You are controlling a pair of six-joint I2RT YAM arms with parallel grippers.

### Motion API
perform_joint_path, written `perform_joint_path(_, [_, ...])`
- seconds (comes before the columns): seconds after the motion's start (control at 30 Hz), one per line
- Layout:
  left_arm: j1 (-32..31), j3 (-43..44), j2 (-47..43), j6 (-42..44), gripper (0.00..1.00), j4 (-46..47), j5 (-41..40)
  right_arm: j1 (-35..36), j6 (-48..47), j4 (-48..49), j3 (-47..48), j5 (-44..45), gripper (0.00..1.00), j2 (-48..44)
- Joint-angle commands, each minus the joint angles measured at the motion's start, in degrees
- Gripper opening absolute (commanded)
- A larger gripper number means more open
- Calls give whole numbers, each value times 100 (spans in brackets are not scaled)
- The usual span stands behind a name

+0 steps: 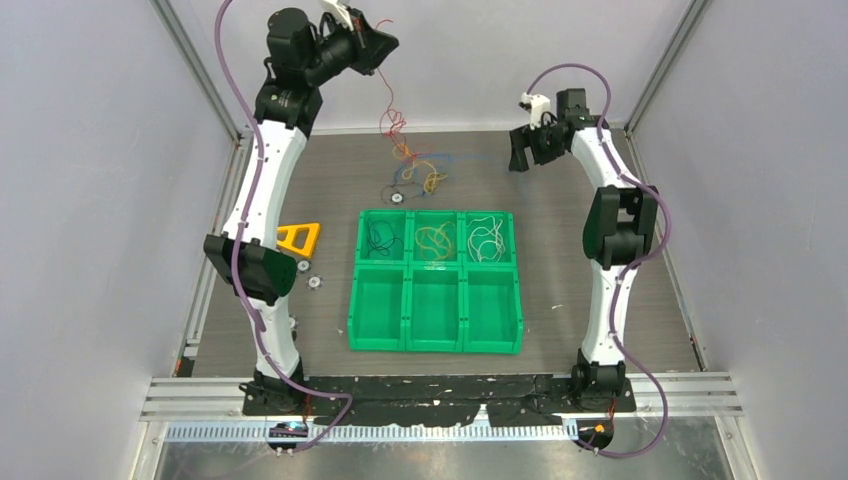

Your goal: Untangle the cables

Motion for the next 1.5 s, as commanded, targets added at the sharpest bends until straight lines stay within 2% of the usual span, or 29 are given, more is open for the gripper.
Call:
perform_joint_path(0.0, [-42, 39, -134, -567, 0, 519, 115, -17, -684, 55, -703, -1009, 90, -1475])
perform_joint_path(0.03, [-42, 55, -143, -600, 0, 530, 150, 10, -514, 283, -1062, -1251, 97, -1621])
perform_joint_path(0.1, [-42, 96, -169, -664, 0, 525, 262, 106, -241, 1210, -1568, -1492, 96, -2011])
perform_joint_path(0.2, [-42, 134, -201, -768, 0, 527, 409, 499, 52, 1801, -1797, -1709, 95, -2239])
perform_joint_path(0.53, [-76, -27, -272, -1289, 0, 856, 1081, 1995, 1237, 3867, -992, -2113, 95, -1579])
perform_joint_path(0.73, [-119, -231, -382, -1576, 0, 1118, 1407, 2528, 968, 4605, -565, -1340, 98, -1066])
perform_joint_path(0.8, [-121, -238, -427, -1676, 0, 1227, 1419, 2596, 831, 4668, -521, -970, 88, -914])
perform_joint_path(0.83, [-109, -224, -451, -1703, 0, 1255, 1392, 2599, 806, 4668, -504, -850, 68, -824])
perform_joint_path(0.87, [-85, -212, -477, -1707, 0, 1262, 1340, 2601, 711, 4592, -480, -802, 55, -785])
perform_joint_path(0.9, [-37, -220, -530, -1696, 0, 1237, 1276, 2579, 667, 4534, -475, -702, 31, -748])
perform_joint_path(0.97, [87, -290, -606, -1539, 0, 958, 952, 2486, 741, 4373, -472, -713, 9, -807])
perform_joint_path(1.03, [211, -460, -664, -1152, 1, 423, 629, 2350, 1138, 4321, -470, -932, 6, -984])
perform_joint_path(1.07, [279, -648, -692, -1008, 10, 253, 538, 2310, 1479, 4327, -465, -1019, 6, -1054])
perform_joint_path(1.13, [413, -1212, -796, -705, 36, 134, 635, 2126, 2021, 4396, -453, -1410, 6, -1340])
perform_joint_path(1.2, [556, -1985, -1002, -636, 60, 344, 727, 2005, 2537, 4504, -436, -1635, 5, -1520])
perform_joint_path(1.23, [630, -2460, -1139, -587, 67, 617, 865, 1961, 2798, 4525, -422, -1687, 5, -1568])
perform_joint_path(1.33, [656, -3532, -1518, 67, 77, 1092, 1144, 1757, 3280, 4634, -362, -1902, 5, -1715])
perform_joint_path(1.47, [373, -3968, -1563, 1119, 81, 964, 1449, 1550, 4163, 4929, -297, -2104, 5, -1716])
